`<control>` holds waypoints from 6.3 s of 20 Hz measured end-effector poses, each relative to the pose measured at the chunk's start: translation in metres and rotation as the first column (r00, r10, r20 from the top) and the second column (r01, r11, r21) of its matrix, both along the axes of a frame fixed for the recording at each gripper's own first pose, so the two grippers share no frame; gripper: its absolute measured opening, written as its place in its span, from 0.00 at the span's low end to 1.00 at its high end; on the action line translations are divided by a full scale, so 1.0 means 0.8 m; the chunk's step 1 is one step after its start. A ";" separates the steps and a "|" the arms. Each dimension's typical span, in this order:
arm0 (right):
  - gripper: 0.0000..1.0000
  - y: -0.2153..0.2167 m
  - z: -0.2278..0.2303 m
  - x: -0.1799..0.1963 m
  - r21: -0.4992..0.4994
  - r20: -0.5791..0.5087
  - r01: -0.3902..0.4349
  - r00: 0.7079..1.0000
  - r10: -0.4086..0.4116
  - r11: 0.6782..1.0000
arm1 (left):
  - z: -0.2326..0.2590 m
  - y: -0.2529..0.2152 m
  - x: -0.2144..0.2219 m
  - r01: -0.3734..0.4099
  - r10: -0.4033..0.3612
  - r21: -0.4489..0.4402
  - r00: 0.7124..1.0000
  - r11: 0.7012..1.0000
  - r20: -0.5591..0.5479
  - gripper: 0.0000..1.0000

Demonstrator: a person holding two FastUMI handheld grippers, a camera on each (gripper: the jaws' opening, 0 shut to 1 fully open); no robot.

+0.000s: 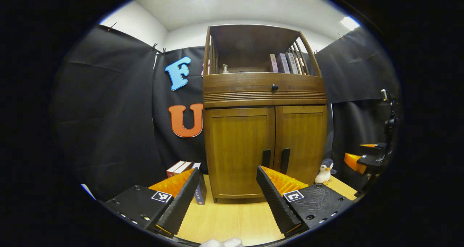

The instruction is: Open the right door of the double-door shoe cabinet with the right hand, and open the left door with the left hand.

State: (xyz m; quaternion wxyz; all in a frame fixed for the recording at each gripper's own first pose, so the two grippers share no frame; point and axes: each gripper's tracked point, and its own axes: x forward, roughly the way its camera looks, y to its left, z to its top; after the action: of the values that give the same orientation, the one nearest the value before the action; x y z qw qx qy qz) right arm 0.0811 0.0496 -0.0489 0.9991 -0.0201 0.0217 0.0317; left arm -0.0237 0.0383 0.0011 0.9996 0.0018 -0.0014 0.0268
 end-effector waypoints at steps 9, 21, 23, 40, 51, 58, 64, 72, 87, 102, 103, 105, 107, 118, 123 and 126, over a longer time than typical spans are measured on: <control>1.00 0.116 -0.039 0.146 0.021 -0.068 -0.144 0.987 0.145 0.989 | -0.010 0.040 -0.038 -0.134 0.134 0.005 0.990 0.991 -0.043 0.96; 0.82 0.218 -0.044 0.253 -0.014 -0.126 -0.197 0.973 0.194 0.980 | -0.023 0.073 -0.059 -0.248 0.246 -0.021 0.967 0.969 -0.065 0.95; 0.74 0.222 -0.046 0.260 -0.028 -0.129 -0.188 0.975 0.183 0.982 | -0.024 0.075 -0.061 -0.254 0.251 -0.029 0.965 0.967 -0.069 0.95; 0.31 0.200 -0.060 0.202 0.024 -0.193 -0.247 0.950 0.247 0.969 | -0.042 0.058 -0.092 -0.212 0.211 -0.030 0.976 0.977 -0.056 0.95; 0.30 0.139 -0.069 0.112 0.023 -0.213 -0.254 0.944 0.253 0.967 | -0.047 0.009 -0.052 -0.040 0.038 -0.061 0.999 0.997 -0.039 0.95; 0.30 0.088 -0.074 0.069 0.028 -0.213 -0.194 0.957 0.195 0.981 | -0.049 -0.020 -0.025 0.067 -0.069 -0.063 0.997 0.996 -0.029 0.96; 0.27 0.041 -0.078 0.043 0.021 -0.212 -0.125 0.969 0.126 0.992 | -0.055 -0.047 -0.011 0.143 -0.145 -0.061 0.989 0.988 -0.028 0.96; 0.16 -0.047 -0.085 0.018 0.037 -0.237 0.009 0.971 0.000 0.999 | -0.057 -0.091 -0.001 0.236 -0.238 -0.070 0.971 0.969 -0.019 0.96; 0.04 -0.164 -0.087 0.024 0.102 -0.202 -0.037 0.978 0.057 0.994 | -0.060 -0.132 0.017 0.311 -0.313 -0.070 0.950 0.948 -0.017 0.96; 0.58 -0.240 -0.113 -0.021 -0.037 -0.281 -0.050 0.959 0.037 0.998 | -0.063 -0.135 0.023 0.317 -0.320 -0.071 0.947 0.946 -0.024 0.96; 0.62 -0.233 -0.104 -0.032 -0.062 -0.261 -0.040 0.965 0.022 0.997 | -0.064 -0.134 0.026 0.313 -0.315 -0.067 0.949 0.947 -0.025 0.96; 0.79 -0.220 -0.087 -0.055 -0.093 -0.227 -0.031 0.974 0.009 0.995 | -0.067 -0.137 0.032 0.316 -0.319 -0.075 0.947 0.946 -0.031 0.96; 1.00 -0.205 -0.063 -0.073 -0.088 -0.180 -0.005 0.984 -0.011 0.996 | -0.065 -0.140 0.036 0.326 -0.329 -0.082 0.944 0.942 -0.033 0.96; 0.98 -0.090 0.004 -0.074 0.074 -0.061 0.058 0.997 -0.053 0.996 | -0.045 -0.093 0.055 0.232 -0.234 -0.047 0.972 0.971 -0.024 0.95; 1.00 -0.047 -0.036 -0.061 0.122 -0.113 0.079 0.991 -0.065 0.989 | -0.070 -0.063 0.061 0.155 -0.158 -0.052 0.986 0.987 -0.061 0.96; 0.98 -0.037 -0.043 -0.053 0.092 -0.147 0.056 0.988 -0.042 0.994 | -0.092 -0.065 0.081 0.141 -0.145 -0.048 0.985 0.989 -0.095 0.96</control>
State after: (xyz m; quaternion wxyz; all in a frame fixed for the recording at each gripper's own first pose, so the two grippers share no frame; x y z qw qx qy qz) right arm 0.0383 0.0198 -0.0834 0.9951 0.0307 0.0933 0.0095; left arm 0.0408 -0.0135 -0.0724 0.9977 -0.0175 0.0480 -0.0451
